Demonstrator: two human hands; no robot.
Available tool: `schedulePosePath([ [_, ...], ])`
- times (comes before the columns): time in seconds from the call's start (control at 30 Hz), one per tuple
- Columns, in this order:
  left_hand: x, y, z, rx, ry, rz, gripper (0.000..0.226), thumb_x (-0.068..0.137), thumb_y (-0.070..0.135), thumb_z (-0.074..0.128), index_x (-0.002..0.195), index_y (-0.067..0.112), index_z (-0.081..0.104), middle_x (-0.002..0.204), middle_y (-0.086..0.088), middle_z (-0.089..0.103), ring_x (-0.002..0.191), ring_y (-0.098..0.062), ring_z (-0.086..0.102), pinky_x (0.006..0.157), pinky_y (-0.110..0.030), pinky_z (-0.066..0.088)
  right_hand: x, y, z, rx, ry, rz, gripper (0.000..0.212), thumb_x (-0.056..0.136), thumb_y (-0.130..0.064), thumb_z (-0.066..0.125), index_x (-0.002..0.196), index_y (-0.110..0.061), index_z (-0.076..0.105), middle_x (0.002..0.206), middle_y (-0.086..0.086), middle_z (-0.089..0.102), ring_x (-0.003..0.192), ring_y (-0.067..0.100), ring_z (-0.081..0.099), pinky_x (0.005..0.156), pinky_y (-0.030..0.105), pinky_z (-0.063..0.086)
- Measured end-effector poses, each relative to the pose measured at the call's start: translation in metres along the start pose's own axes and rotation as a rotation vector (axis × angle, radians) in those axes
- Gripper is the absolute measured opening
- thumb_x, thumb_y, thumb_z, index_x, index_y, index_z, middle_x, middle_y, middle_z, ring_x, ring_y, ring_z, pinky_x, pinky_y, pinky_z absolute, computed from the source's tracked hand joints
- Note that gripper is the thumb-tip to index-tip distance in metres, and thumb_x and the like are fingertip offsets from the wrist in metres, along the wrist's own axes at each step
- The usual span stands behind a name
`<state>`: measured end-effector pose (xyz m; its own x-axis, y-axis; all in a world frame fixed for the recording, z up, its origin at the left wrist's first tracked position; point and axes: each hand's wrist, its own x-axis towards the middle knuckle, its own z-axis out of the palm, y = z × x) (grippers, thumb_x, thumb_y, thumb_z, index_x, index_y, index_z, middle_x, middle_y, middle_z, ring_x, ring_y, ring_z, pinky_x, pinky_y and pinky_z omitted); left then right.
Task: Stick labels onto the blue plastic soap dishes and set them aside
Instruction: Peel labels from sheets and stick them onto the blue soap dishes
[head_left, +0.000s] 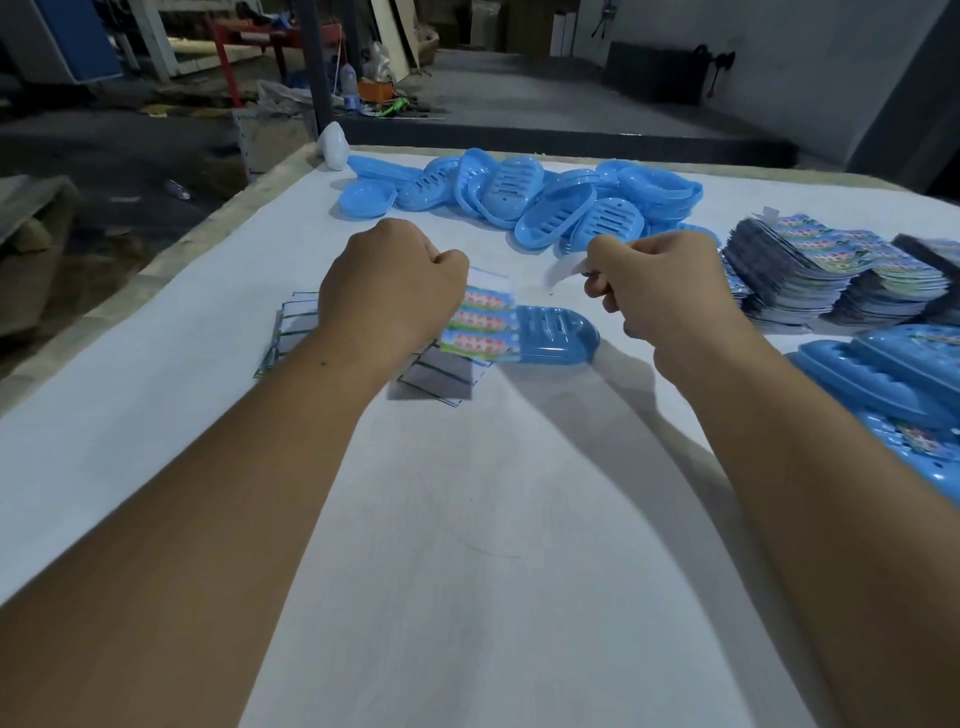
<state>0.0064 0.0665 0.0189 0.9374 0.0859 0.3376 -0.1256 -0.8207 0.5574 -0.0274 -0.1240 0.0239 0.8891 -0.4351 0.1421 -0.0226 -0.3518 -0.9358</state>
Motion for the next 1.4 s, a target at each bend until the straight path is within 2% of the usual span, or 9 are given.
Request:
schedulePosePath([
  [0.27,0.014,-0.017,-0.007,0.362,-0.033,-0.060,0.032,0.092,0.040,0.050,0.090,0.012,0.065,0.082,-0.009,0.062,0.070,-0.025,0.055,0.055,-0.031,0.035,0.000,-0.001,0.001,0.001,0.000,0.026,0.024,0.080,-0.023,0.061,0.061,-0.015,0.072,0.051,-0.008,0.065,0.039,0.000,0.049,0.036,0.012,0.034],
  [0.43,0.010,-0.018,-0.006,0.556,-0.109,-0.058,0.036,0.092,0.041,0.059,0.073,0.016,0.042,0.073,-0.005,0.051,0.060,-0.020,0.044,0.048,-0.028,0.027,0.000,0.000,0.001,-0.015,-0.013,0.020,0.023,0.080,-0.025,0.061,0.064,-0.015,0.074,0.053,-0.008,0.067,0.040,0.000,0.050,0.037,0.012,0.035],
  [0.53,0.008,-0.017,-0.006,0.569,-0.061,-0.022,0.026,0.091,0.036,0.061,0.079,0.015,0.053,0.075,-0.007,0.053,0.064,-0.023,0.049,0.050,-0.028,0.030,0.000,0.001,0.002,-0.030,-0.022,-0.011,0.025,0.081,-0.024,0.061,0.061,-0.015,0.073,0.052,-0.008,0.066,0.040,0.000,0.050,0.037,0.011,0.035],
  [0.63,0.006,-0.013,-0.006,0.393,-0.001,0.021,0.024,0.090,0.038,0.062,0.096,0.016,0.070,0.085,-0.006,0.067,0.078,-0.025,0.061,0.060,-0.032,0.044,0.000,0.002,0.003,-0.061,-0.021,-0.037,0.026,0.081,-0.024,0.060,0.059,-0.016,0.072,0.052,-0.009,0.067,0.041,0.000,0.050,0.037,0.012,0.036],
  [0.77,-0.006,0.005,-0.002,-0.223,-0.133,0.049,0.026,0.084,0.037,0.069,0.080,0.014,0.077,0.069,0.008,0.071,0.062,-0.005,0.062,0.053,-0.021,0.048,0.000,0.004,0.005,-0.076,-0.047,-0.087,0.029,0.079,-0.025,0.061,0.054,-0.015,0.071,0.053,-0.008,0.067,0.045,0.004,0.049,0.040,0.016,0.038],
  [0.83,-0.014,0.014,0.002,-0.373,-0.224,0.078,0.034,0.083,0.046,0.072,0.081,0.013,0.077,0.075,0.003,0.072,0.062,-0.008,0.059,0.060,-0.022,0.049,-0.001,0.004,0.007,-0.077,-0.069,-0.122,0.029,0.078,-0.026,0.062,0.053,-0.016,0.071,0.054,-0.006,0.067,0.046,0.006,0.049,0.041,0.018,0.039],
  [0.93,-0.020,0.018,0.006,-0.478,-0.278,0.076,0.039,0.083,0.051,0.074,0.084,0.012,0.077,0.077,-0.002,0.070,0.070,-0.018,0.057,0.072,-0.031,0.050,-0.002,0.005,0.010,-0.120,-0.104,-0.199,0.025,0.079,-0.027,0.064,0.061,-0.014,0.074,0.056,-0.006,0.069,0.048,0.009,0.049,0.044,0.019,0.039],
  [1.03,-0.019,0.017,0.006,-0.549,-0.298,0.030,0.020,0.086,0.042,0.074,0.079,0.025,0.081,0.084,0.011,0.077,0.087,-0.006,0.069,0.083,-0.026,0.053,-0.003,0.007,0.012,-0.144,-0.129,-0.259,0.024,0.079,-0.027,0.064,0.063,-0.013,0.074,0.062,-0.001,0.072,0.051,0.010,0.050,0.050,0.024,0.043],
  [1.4,-0.019,0.017,0.008,-0.570,-0.303,-0.018,0.016,0.085,0.042,0.075,0.078,0.029,0.081,0.080,0.013,0.077,0.089,-0.001,0.068,0.075,-0.022,0.049,-0.003,0.009,0.011,-0.162,-0.147,-0.328,0.024,0.079,-0.030,0.064,0.064,-0.016,0.075,0.066,0.010,0.071,0.052,0.011,0.051,0.053,0.028,0.044],
])
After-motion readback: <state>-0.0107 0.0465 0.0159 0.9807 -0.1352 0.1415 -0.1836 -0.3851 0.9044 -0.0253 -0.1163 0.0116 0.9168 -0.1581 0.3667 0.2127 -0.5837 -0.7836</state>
